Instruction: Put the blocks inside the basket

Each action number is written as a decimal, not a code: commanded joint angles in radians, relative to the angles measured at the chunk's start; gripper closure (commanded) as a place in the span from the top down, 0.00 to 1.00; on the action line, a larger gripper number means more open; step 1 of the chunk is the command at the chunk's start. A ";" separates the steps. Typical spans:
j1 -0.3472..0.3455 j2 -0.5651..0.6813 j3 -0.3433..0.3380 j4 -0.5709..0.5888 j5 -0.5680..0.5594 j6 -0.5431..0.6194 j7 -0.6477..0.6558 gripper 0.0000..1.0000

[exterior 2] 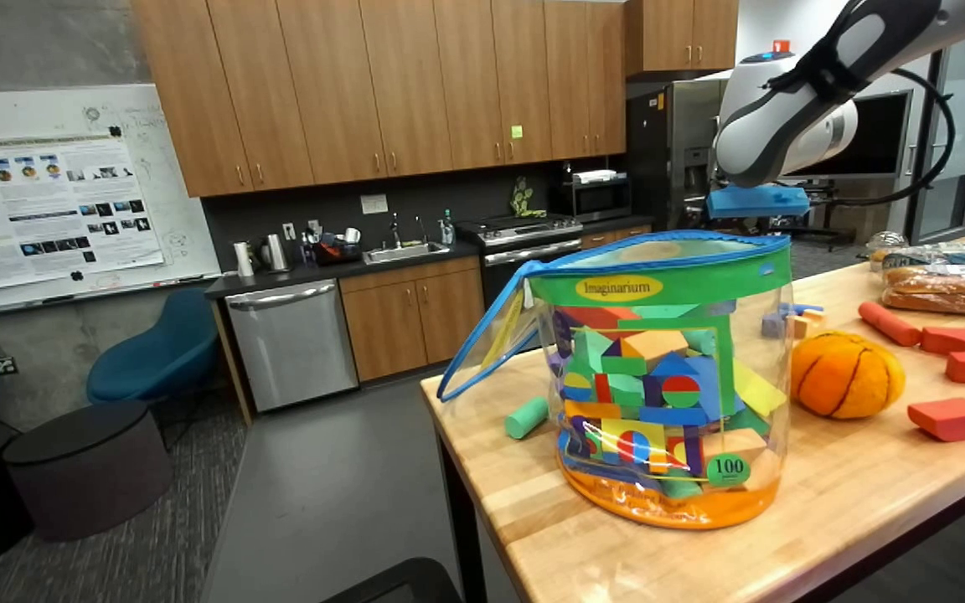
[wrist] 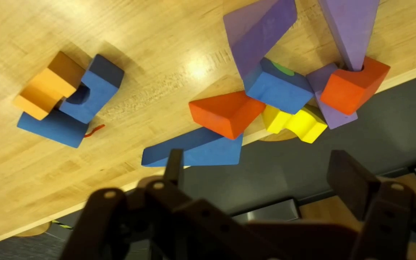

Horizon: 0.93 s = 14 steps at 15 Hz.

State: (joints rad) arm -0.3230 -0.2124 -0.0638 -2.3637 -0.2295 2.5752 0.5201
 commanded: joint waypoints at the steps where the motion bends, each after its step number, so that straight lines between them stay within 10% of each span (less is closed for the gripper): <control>1: 0.012 0.000 -0.013 0.002 -0.002 -0.002 0.000 1.00; 14: 0.073 0.247 -0.033 0.165 0.020 -0.121 0.012 1.00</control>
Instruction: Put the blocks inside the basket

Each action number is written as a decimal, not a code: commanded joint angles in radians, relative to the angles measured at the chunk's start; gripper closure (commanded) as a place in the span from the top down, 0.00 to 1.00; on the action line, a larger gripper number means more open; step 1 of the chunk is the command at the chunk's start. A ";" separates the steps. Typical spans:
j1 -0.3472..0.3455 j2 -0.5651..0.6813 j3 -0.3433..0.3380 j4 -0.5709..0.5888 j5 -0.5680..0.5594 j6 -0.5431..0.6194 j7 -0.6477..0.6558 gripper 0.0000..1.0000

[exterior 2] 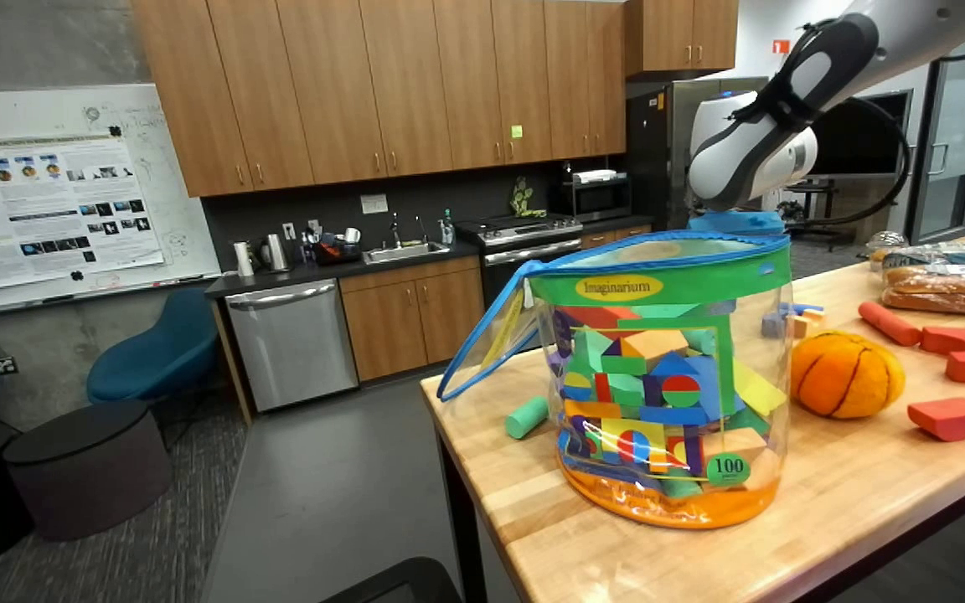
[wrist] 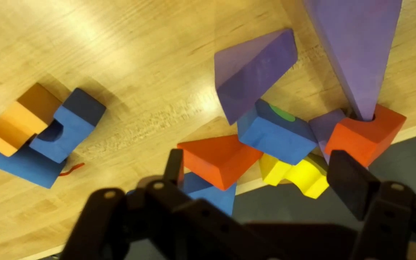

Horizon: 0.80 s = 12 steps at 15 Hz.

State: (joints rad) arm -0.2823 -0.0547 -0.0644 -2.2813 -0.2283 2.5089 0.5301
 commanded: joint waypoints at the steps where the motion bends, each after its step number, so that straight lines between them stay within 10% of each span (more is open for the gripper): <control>1: 0.038 0.115 -0.044 0.100 0.029 -0.066 -0.002 1.00; 12: 0.065 0.237 -0.096 0.180 0.184 -0.229 -0.206 1.00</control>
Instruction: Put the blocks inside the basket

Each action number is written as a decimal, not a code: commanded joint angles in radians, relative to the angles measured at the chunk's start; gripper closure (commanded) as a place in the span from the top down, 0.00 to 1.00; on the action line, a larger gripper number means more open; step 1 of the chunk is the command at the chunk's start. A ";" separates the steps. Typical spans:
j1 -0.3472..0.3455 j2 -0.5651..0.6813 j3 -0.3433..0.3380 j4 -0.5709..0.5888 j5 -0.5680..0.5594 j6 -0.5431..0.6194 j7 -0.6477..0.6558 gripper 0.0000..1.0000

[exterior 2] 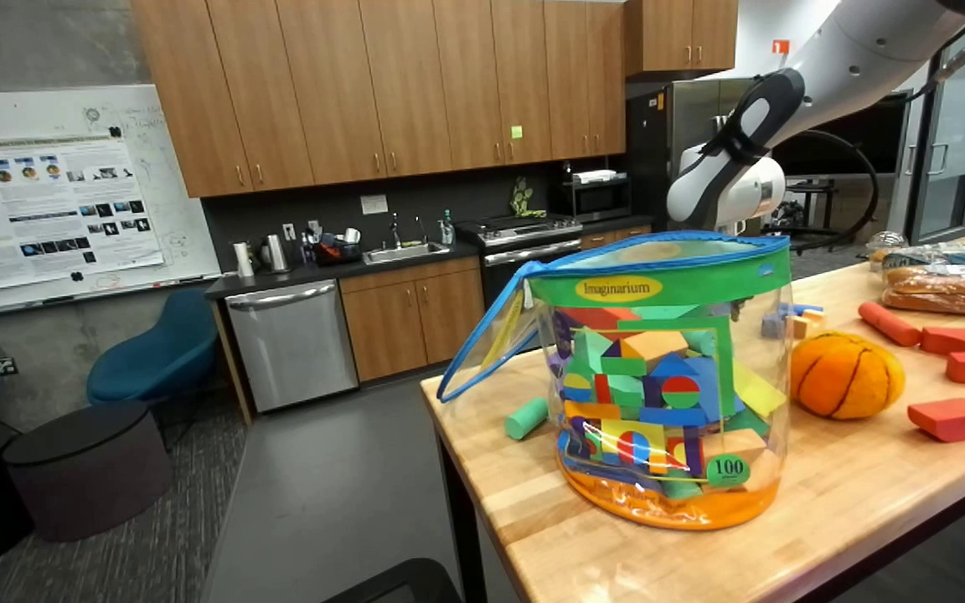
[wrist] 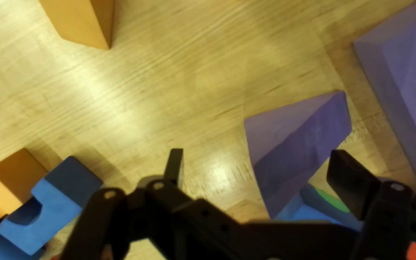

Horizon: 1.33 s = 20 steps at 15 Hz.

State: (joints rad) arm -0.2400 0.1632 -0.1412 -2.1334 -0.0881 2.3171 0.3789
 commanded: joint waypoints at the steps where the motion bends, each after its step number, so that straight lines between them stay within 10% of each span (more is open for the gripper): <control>1: 0.022 0.026 -0.019 0.038 0.062 -0.027 -0.062 1.00; 18: 0.014 0.129 -0.031 0.122 0.168 0.001 -0.135 1.00; 20: 0.014 0.124 -0.030 0.119 0.170 0.002 -0.145 0.78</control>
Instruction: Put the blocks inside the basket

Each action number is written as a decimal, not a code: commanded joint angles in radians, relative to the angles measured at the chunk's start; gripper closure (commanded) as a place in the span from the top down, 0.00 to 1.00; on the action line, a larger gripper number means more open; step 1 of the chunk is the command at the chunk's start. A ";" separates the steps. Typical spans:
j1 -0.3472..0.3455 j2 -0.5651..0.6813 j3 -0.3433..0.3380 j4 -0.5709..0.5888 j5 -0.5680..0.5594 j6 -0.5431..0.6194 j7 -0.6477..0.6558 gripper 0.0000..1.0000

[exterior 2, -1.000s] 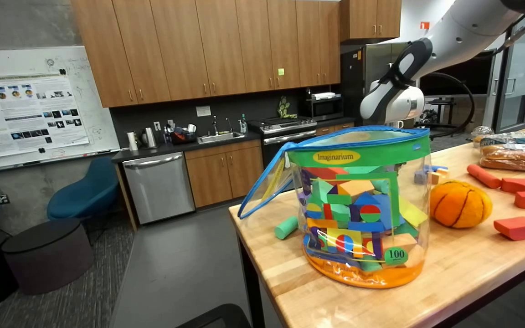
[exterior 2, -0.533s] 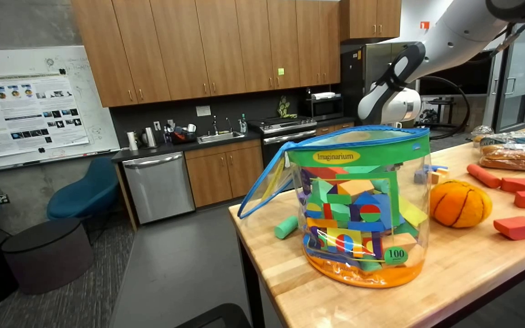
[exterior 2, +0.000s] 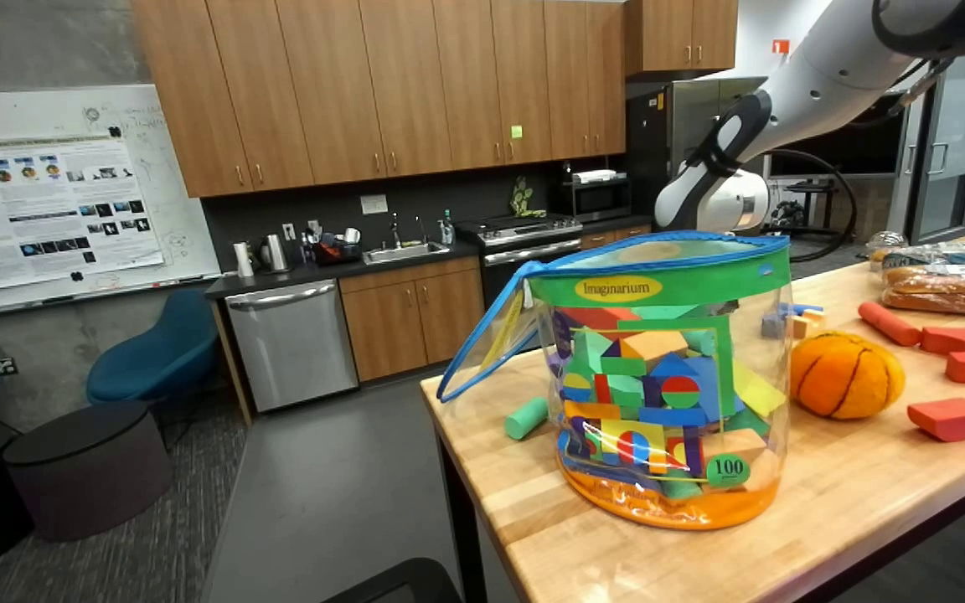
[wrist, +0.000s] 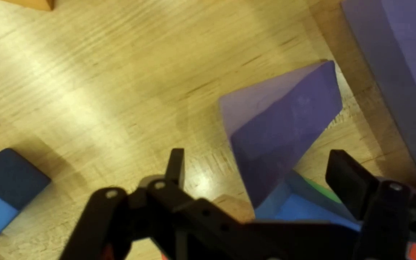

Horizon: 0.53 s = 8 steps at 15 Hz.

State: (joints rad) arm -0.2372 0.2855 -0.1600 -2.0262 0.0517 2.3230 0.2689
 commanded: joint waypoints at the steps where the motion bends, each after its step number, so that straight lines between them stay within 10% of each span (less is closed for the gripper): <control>1: 0.011 0.000 -0.010 0.010 0.031 -0.002 -0.040 0.73; 8: 0.012 -0.014 -0.012 0.002 0.027 -0.006 -0.051 0.27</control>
State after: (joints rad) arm -0.2372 0.2855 -0.1600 -2.0242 0.0536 2.3230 0.2432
